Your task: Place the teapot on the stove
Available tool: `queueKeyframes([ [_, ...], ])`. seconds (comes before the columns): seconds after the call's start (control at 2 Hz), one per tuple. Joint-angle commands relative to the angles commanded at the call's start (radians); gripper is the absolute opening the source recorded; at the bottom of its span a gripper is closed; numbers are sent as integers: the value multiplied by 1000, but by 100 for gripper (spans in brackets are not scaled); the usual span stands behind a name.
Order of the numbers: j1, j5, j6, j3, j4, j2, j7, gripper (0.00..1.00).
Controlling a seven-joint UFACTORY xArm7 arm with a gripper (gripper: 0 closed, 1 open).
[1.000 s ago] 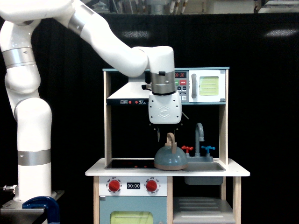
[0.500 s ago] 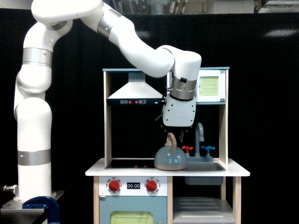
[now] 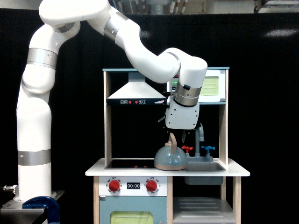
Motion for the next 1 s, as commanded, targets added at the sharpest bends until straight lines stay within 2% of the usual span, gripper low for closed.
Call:
queueKeyframes([
  [1.0,-8,2,-98,119,-53,-20,46,100],
])
